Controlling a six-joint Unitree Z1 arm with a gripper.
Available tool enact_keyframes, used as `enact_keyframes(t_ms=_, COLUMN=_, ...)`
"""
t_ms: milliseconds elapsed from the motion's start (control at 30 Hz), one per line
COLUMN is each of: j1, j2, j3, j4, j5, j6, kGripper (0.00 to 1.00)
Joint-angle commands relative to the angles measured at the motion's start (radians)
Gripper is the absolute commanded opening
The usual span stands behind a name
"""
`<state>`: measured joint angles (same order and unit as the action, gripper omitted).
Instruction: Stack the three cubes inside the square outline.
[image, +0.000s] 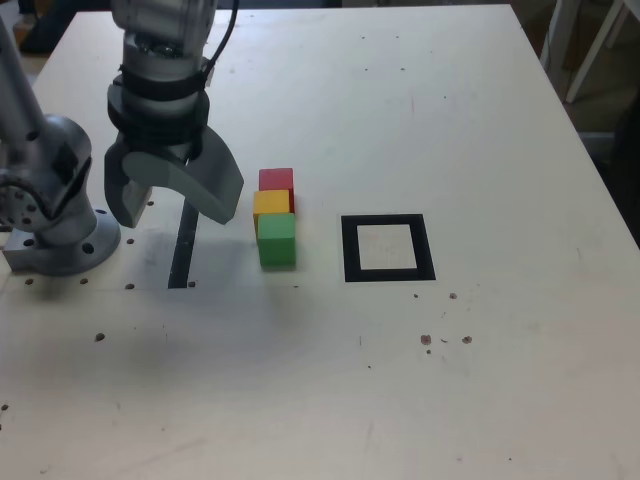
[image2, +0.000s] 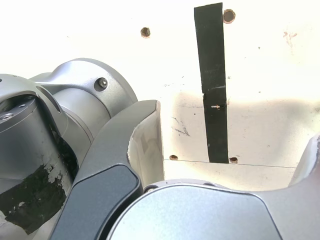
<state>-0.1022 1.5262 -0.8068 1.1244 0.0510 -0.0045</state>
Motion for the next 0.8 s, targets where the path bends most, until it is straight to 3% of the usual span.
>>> enact_keyframes(t_ms=0, j1=0.001, j2=0.0, j3=-0.004, j4=0.003, j5=0.001, j6=-0.002, kGripper=1.0)
enact_keyframes(t_ms=767, j1=0.003, j2=0.012, j3=-0.031, j4=0.003, j5=0.012, j6=0.004, kGripper=1.0)
